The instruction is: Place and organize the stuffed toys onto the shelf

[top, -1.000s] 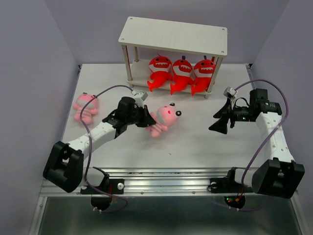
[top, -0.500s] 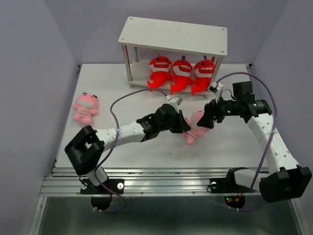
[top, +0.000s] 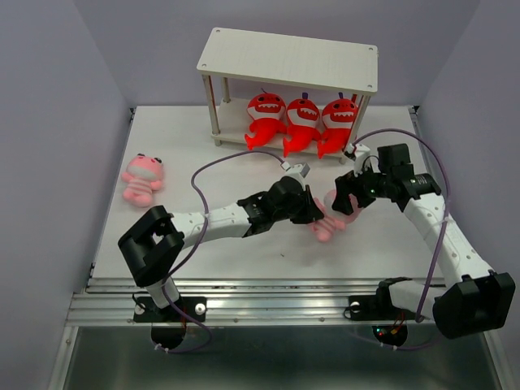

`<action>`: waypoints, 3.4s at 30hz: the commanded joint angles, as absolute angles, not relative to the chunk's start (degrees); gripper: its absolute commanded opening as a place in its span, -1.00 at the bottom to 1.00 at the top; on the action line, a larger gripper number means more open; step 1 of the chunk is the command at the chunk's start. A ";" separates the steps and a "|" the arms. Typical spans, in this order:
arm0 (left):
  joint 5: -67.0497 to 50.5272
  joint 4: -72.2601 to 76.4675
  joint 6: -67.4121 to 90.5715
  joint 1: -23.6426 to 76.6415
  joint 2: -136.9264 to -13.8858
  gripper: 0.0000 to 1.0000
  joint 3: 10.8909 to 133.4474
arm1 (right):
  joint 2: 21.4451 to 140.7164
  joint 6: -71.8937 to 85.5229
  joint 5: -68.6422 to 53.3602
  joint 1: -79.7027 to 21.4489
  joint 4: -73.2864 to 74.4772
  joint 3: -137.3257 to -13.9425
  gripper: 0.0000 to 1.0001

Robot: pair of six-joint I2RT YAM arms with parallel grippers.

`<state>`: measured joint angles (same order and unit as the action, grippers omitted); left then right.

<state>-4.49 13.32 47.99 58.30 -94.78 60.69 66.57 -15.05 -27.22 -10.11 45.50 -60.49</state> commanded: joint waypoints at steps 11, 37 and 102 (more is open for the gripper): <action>-4.57 23.37 47.73 58.45 -86.94 -0.92 55.91 | 68.12 -15.91 -32.78 -10.46 41.92 -58.35 -0.76; -11.77 32.42 43.59 56.51 -55.72 0.72 29.62 | 63.28 -16.35 -46.75 -10.46 42.36 -67.59 -0.99; -5.36 -6.15 18.55 40.52 -62.22 -1.00 67.56 | 51.77 -11.42 -26.10 -5.37 23.30 -43.61 1.00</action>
